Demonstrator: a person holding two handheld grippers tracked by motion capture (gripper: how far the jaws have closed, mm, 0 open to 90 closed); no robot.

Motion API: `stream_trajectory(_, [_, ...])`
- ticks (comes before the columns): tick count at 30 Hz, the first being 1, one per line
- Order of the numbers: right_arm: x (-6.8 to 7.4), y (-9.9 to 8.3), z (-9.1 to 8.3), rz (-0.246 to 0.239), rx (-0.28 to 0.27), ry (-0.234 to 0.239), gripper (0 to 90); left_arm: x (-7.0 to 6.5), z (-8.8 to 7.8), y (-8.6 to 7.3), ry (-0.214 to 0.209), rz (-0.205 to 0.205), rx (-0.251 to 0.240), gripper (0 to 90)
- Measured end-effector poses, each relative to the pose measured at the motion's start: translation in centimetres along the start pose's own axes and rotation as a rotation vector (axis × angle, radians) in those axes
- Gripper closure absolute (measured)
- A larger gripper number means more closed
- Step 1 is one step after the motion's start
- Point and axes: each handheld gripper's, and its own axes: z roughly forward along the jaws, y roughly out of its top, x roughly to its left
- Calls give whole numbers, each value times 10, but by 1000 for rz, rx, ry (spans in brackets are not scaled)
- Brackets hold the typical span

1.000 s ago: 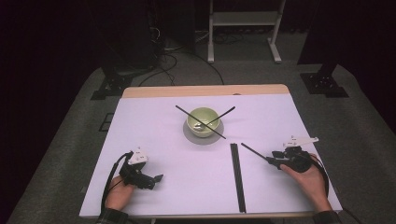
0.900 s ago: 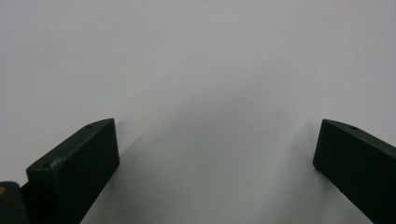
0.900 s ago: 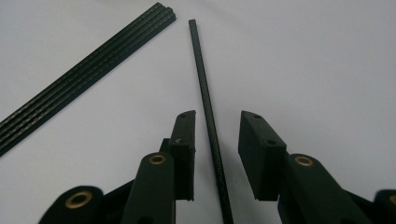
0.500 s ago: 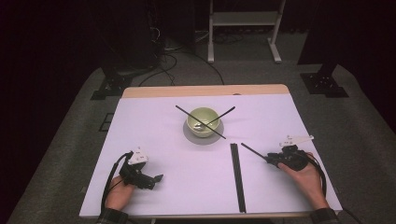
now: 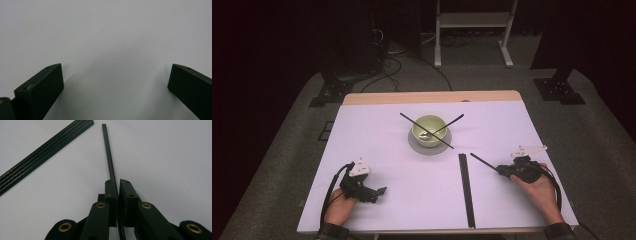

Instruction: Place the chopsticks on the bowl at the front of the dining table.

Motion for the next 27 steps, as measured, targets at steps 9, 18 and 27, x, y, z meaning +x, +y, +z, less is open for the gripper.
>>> stream_trajectory(9, [-2,-1,-2,3,-12,-33,856,0,0,0,0,0,0,0])
stream_trajectory(18, [-1,0,-6,7,-36,-46,857,0,0,0,0,0,0,0])
stream_trajectory(27, [0,4,-15,13,-72,-42,858,0,0,0,0,0,0,0])
